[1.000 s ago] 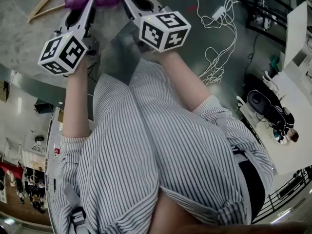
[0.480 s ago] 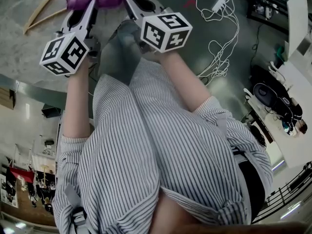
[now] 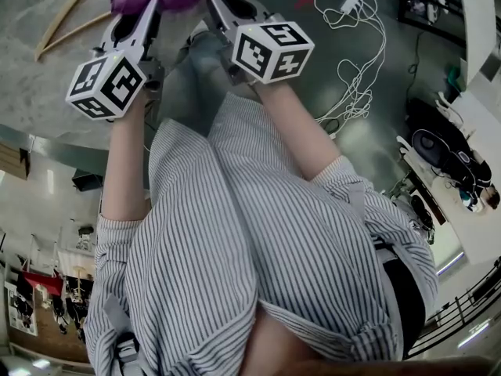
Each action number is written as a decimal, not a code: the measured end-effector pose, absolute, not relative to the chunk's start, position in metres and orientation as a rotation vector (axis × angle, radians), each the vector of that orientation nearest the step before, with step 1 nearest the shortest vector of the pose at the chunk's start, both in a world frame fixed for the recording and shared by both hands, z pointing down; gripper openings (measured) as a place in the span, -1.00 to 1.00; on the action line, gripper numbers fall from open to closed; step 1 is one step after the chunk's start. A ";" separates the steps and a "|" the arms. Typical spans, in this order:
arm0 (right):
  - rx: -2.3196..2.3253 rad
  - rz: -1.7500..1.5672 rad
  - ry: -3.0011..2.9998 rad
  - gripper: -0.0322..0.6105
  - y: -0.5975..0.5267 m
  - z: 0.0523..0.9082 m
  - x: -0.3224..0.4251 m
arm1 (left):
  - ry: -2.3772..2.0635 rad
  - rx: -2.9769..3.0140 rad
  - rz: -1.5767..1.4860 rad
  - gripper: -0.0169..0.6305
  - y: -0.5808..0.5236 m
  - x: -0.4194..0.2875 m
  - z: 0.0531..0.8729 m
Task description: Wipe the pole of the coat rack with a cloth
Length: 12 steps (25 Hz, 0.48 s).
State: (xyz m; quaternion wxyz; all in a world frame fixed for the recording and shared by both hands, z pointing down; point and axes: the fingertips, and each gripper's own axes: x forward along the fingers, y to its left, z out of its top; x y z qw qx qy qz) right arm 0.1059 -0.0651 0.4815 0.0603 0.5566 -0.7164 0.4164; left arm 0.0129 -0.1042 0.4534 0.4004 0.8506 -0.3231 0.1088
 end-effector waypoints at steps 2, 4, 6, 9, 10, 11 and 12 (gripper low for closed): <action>1.693 1.261 -2.164 -0.85 -0.064 0.482 0.109 | -0.802 2.158 0.276 -0.70 -0.103 0.019 0.453; 1.705 1.263 -2.160 -0.85 -0.061 0.481 0.111 | -0.786 2.165 0.278 -0.70 -0.101 0.023 0.451; 1.719 1.264 -2.154 -0.85 -0.060 0.480 0.115 | -0.768 2.172 0.282 -0.70 -0.100 0.029 0.450; 1.741 1.267 -2.144 -0.85 -0.060 0.479 0.122 | -0.745 2.184 0.291 -0.70 -0.101 0.037 0.449; 1.748 1.267 -2.141 -0.85 -0.060 0.479 0.123 | -0.737 2.188 0.292 -0.70 -0.100 0.039 0.448; 1.756 1.266 -2.139 -0.85 -0.059 0.478 0.124 | -0.730 2.191 0.292 -0.70 -0.100 0.041 0.447; 1.763 1.266 -2.137 -0.85 -0.059 0.477 0.125 | -0.722 2.194 0.292 -0.70 -0.099 0.042 0.446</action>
